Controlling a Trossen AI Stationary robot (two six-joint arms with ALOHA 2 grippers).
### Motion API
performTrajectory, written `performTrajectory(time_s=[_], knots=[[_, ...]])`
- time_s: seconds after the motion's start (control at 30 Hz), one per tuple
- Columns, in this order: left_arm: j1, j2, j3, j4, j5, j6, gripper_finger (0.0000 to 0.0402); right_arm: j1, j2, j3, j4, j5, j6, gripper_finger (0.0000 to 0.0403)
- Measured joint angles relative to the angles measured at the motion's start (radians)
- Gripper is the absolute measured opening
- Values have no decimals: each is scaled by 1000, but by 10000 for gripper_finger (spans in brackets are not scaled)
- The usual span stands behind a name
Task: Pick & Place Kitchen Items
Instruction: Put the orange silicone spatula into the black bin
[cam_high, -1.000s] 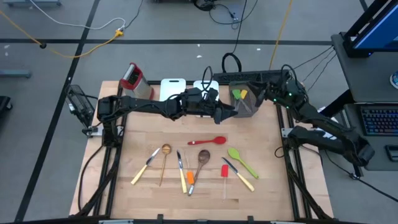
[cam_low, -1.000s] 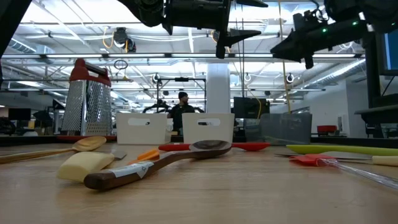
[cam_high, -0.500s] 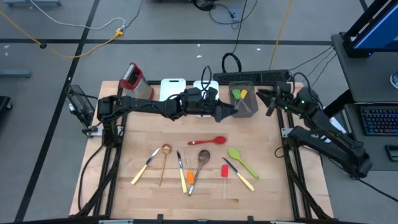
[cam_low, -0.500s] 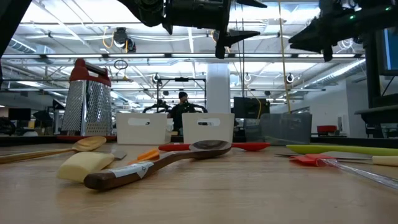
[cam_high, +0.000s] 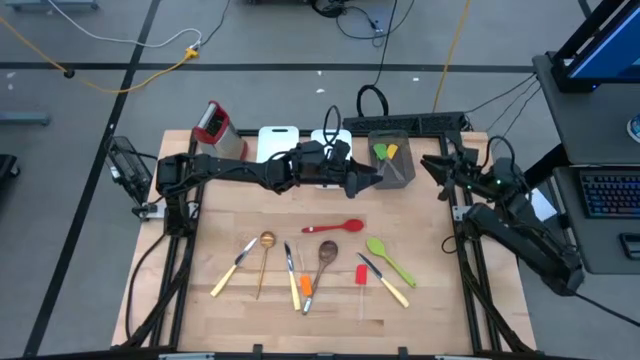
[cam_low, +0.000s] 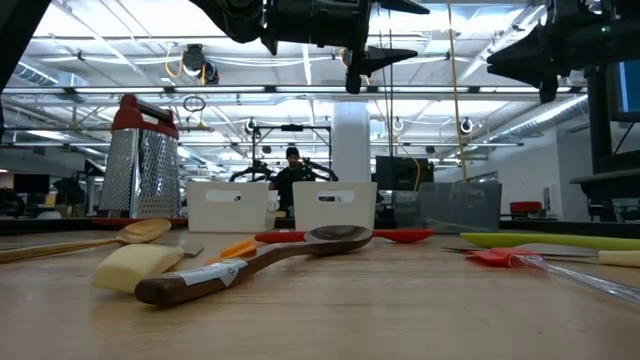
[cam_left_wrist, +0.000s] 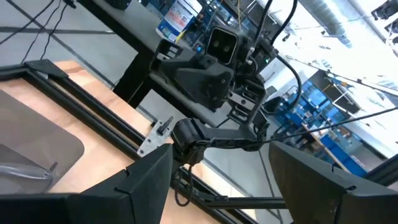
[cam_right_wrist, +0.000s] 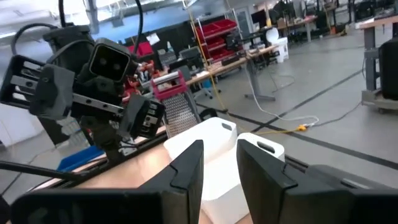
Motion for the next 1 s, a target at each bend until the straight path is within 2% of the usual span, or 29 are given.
performTrajectory(time_s=[0.23,0.43,0.6,0.83,1.0], knots=[[1,0,0,0,0,5,274,0,-64,-42,-5,-50,6,88],[1,0,0,-1,-1,-36,274,0,-90,-58,-63,-52,0,88],[-11,0,0,-1,1,33,274,0,-121,-70,-74,-52,-3,88],[-87,0,0,-21,32,143,274,0,-146,-71,-177,-55,-34,89],[-170,0,0,-106,19,138,273,0,-146,-71,-220,-117,-59,89]])
